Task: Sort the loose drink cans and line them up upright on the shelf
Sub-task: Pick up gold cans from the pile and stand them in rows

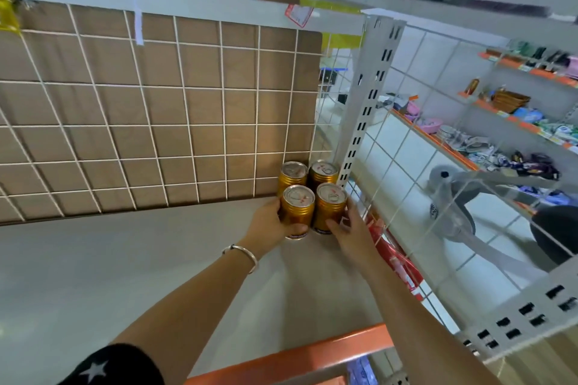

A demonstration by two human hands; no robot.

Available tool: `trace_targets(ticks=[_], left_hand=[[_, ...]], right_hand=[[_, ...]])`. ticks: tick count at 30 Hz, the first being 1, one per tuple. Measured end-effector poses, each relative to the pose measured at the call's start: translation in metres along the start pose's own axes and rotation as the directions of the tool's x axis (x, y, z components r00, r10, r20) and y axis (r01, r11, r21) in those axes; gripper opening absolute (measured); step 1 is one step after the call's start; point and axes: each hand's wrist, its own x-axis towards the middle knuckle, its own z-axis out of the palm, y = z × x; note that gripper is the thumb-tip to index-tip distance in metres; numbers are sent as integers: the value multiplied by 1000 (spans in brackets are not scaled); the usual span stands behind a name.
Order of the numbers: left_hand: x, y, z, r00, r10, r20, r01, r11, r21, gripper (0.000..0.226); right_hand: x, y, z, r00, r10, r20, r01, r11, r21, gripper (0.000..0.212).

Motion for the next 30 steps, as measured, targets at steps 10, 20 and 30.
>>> trace_targets(ticks=[10,20,30], left_hand=[[4,-1,30,990,0,-138,15,994,106,70],[-1,3,24,996,-31,-84,41,992,123,76],[-47,-25,-19,979,-143,-148,165,976,143,75]], right_hand=[[18,6,2,998,34,-59,-35,999,-15,77],[12,5,13,992,46,-117,-63,987,-149,69],[-15,25,31,957,70,-283,-138,964,-229,71]])
